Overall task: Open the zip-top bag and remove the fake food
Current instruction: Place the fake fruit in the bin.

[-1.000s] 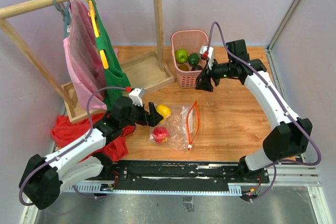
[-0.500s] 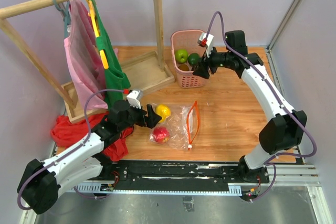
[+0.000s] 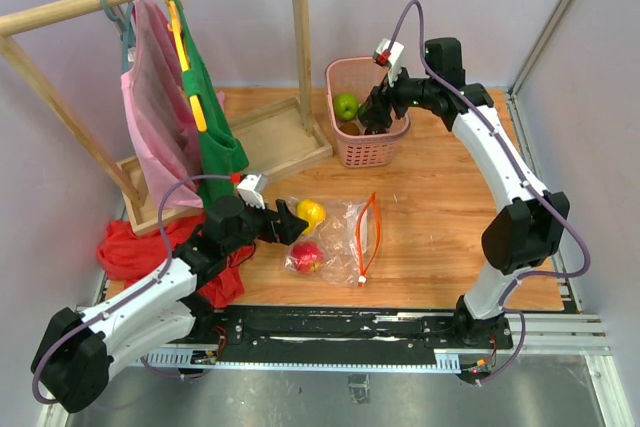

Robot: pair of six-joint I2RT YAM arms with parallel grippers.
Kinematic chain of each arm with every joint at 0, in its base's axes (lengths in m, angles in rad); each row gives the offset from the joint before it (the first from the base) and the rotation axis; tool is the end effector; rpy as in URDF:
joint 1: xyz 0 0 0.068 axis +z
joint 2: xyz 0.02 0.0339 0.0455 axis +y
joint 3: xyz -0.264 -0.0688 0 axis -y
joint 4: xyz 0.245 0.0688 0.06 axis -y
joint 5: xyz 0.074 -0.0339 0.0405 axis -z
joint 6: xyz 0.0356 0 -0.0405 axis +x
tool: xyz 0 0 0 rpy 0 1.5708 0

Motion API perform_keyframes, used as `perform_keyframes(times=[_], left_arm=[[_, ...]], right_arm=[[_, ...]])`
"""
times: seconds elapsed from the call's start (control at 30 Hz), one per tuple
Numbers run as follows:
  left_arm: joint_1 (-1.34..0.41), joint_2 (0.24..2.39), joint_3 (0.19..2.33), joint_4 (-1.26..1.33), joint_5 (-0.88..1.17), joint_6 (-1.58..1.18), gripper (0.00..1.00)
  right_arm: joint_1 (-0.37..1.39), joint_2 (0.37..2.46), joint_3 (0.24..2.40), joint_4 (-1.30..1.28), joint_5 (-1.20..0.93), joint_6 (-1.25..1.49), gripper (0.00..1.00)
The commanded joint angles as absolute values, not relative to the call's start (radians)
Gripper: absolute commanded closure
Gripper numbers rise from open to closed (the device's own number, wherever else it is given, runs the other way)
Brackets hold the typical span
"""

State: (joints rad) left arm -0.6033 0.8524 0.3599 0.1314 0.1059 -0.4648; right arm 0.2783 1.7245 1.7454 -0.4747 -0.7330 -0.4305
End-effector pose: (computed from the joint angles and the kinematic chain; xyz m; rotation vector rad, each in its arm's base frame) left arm 0.1567 -0.1125 0.2106 0.2132 2.0061 -0.8014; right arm 0.3727 0.1313 0.3955 -1.0874 1.6248 0.6373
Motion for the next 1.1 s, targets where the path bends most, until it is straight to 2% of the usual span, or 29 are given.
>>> perform_keyframes(times=[0.0,0.47,0.8,0.93,1.03,1.07], left_arm=[[-0.595,0.809,0.338,0.183,0.093,-0.531,0.01],[-0.596,0.735,0.298,0.167,0.039,-0.725,0.03],[-0.595,0.719,0.291,0.141,-0.001,-0.852,0.07],[-0.595,0.719,0.299,0.127,-0.009,-0.903,0.10],[-0.596,0.723,0.314,0.098,-0.003,-0.933,0.11],[-0.597,0.725,0.319,0.088,0.002,-0.936,0.12]], right_arm=[[0.260,1.748,1.824,-0.465,-0.718,-0.407,0.62],[0.252,1.832,1.976,-0.561,-0.694,-0.454,0.61],[0.255,1.917,2.045,-0.558,-0.573,-0.435,0.59],[0.256,1.958,2.069,-0.555,-0.522,-0.429,0.39],[0.256,2.009,2.099,-0.558,-0.515,-0.443,0.00],[0.257,2.017,2.105,-0.550,-0.514,-0.449,0.01]])
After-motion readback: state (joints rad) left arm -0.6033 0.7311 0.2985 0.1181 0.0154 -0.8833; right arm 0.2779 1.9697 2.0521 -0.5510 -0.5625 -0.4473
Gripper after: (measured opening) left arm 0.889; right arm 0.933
